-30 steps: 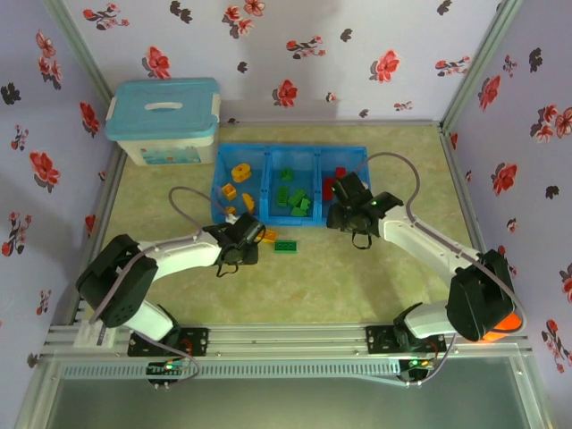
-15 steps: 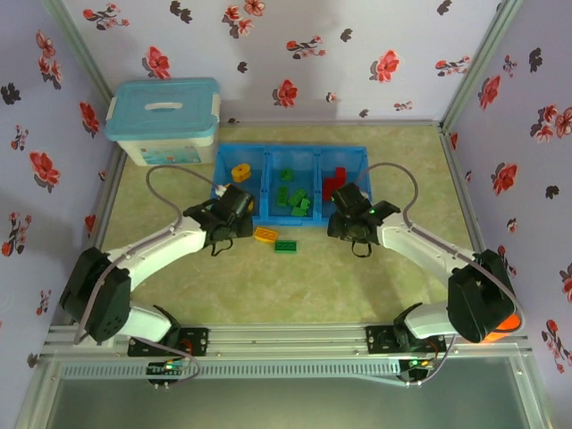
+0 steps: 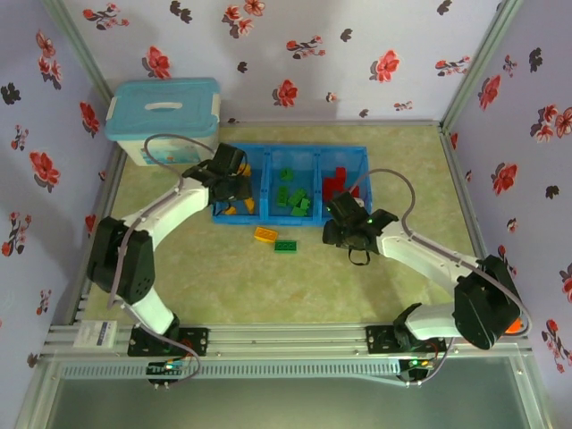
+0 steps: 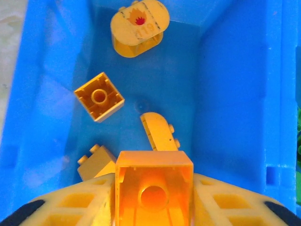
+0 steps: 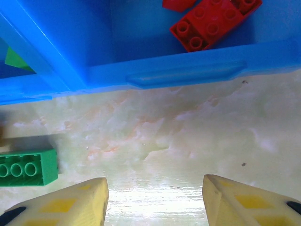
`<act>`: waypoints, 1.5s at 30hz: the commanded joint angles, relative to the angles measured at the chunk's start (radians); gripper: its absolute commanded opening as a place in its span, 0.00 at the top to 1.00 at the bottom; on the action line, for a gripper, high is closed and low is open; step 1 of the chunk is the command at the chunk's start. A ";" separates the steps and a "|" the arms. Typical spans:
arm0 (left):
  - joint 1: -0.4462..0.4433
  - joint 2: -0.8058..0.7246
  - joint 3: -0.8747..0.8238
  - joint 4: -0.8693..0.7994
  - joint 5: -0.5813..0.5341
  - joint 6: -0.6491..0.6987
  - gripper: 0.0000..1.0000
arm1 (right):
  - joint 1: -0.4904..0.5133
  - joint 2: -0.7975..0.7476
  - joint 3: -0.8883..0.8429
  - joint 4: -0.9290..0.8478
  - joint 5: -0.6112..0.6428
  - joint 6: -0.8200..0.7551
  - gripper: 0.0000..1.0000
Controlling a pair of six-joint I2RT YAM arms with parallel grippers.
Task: Sort the legos into containers by color
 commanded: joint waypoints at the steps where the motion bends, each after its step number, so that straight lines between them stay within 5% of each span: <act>1: 0.010 0.033 0.070 -0.072 0.017 0.011 0.26 | 0.014 -0.035 -0.014 -0.014 0.026 0.024 0.45; 12: -0.094 -0.133 -0.093 -0.047 -0.005 -0.005 0.23 | 0.037 -0.044 -0.024 -0.007 0.030 0.043 0.44; 18: -0.205 -0.211 -0.261 0.022 -0.010 -0.079 0.39 | 0.048 -0.015 -0.020 0.010 0.026 0.052 0.44; 27: -0.248 -0.156 -0.369 0.135 -0.010 -0.152 0.39 | 0.069 0.006 -0.011 0.018 0.027 0.062 0.45; 45: -0.247 -0.011 -0.285 0.163 -0.014 -0.145 0.34 | 0.072 -0.006 -0.029 0.018 0.040 0.066 0.46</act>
